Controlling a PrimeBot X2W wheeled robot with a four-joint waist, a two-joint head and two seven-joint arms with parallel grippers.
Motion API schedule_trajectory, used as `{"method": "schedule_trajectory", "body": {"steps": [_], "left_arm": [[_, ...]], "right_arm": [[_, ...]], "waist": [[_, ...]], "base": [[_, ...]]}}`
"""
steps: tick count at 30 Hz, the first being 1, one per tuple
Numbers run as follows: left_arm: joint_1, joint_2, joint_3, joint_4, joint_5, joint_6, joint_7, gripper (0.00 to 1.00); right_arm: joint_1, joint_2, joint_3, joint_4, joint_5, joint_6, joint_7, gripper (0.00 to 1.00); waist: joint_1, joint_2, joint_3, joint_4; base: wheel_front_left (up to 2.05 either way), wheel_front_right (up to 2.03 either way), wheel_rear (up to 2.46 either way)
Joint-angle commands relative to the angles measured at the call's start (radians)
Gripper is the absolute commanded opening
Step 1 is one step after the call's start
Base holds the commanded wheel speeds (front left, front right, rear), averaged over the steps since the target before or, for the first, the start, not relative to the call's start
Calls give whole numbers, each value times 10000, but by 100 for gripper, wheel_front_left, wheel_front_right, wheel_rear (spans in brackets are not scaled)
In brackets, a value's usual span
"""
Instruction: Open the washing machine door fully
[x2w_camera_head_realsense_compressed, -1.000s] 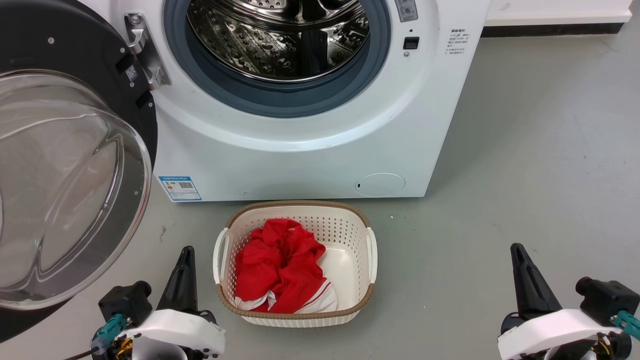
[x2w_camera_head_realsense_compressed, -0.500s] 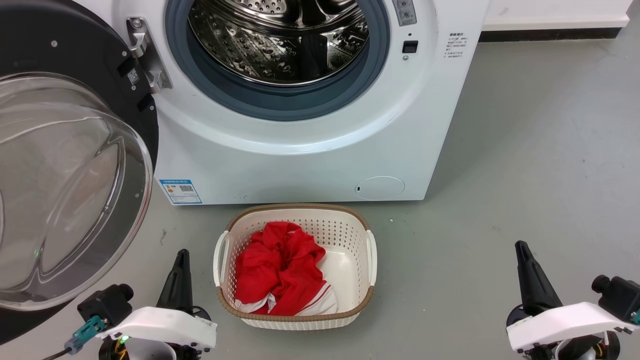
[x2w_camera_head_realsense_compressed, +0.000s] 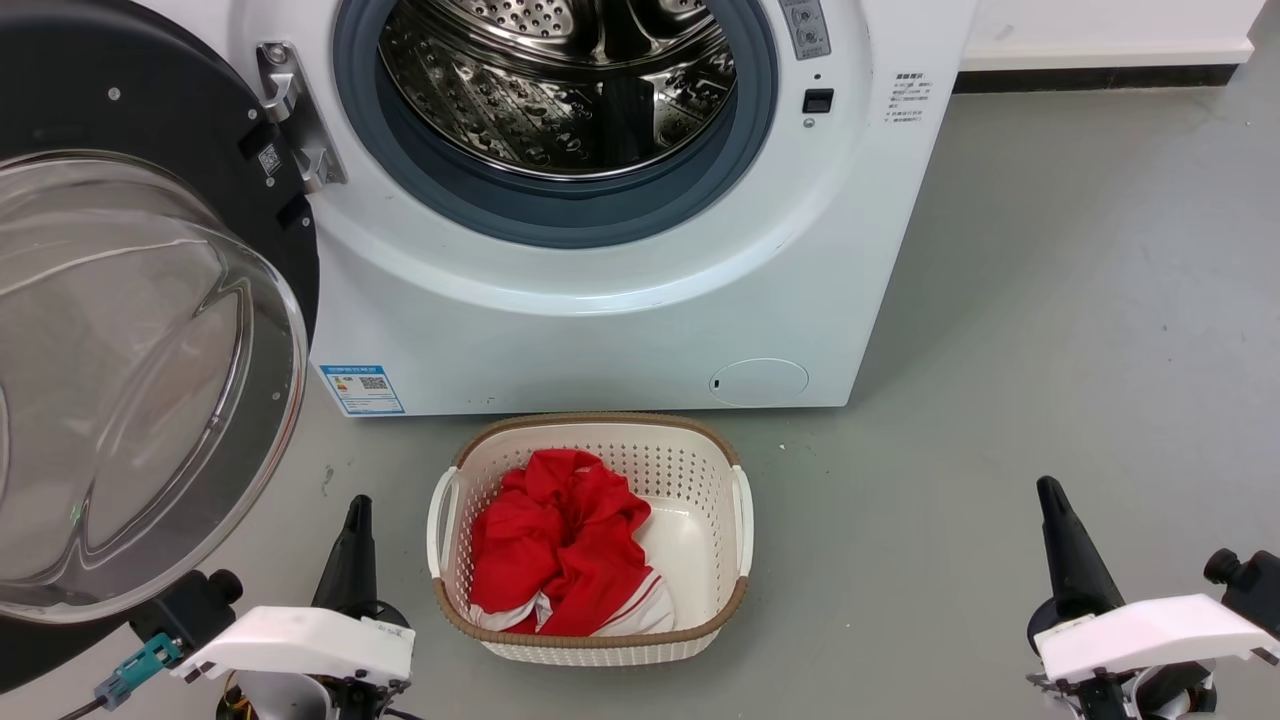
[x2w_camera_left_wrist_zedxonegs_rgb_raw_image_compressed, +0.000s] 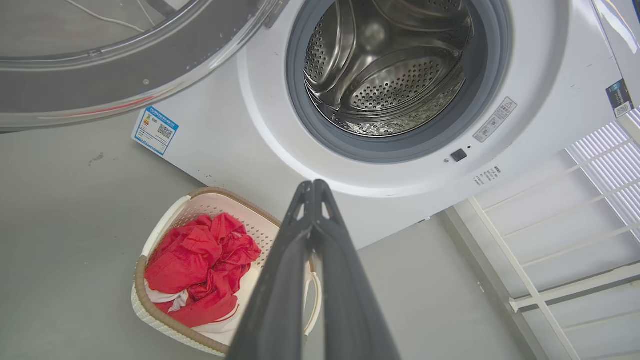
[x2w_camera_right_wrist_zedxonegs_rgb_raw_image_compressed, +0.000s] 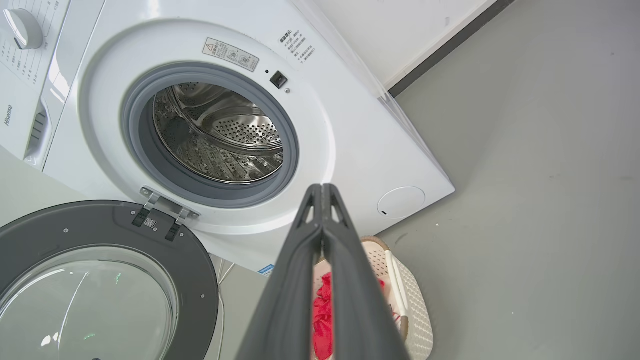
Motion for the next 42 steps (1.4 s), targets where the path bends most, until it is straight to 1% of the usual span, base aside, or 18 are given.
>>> {"method": "schedule_trajectory", "body": {"steps": [1, 23, 42], "left_arm": [[-225, 31, 53, -83, -285, -73, 60, 0], [-337, -17, 300, -16, -2941, -190, 737, 0], [-387, -54, 487, 39, -4842, -282, 1200, 0]], "right_arm": [[-257, -88, -31, -66, 310, 0, 36, 0], [-476, -117, -194, 218, 3025, -1, 510, 0], [-643, -105, -348, 437, 4926, -1, 891, 0]], "waist": [[0, -1, -8, 0], [0, -1, -172, -11], [0, -1, -313, -19]], "base": [[0, 0, 0], [0, 0, 0], [0, 0, 0]]}}
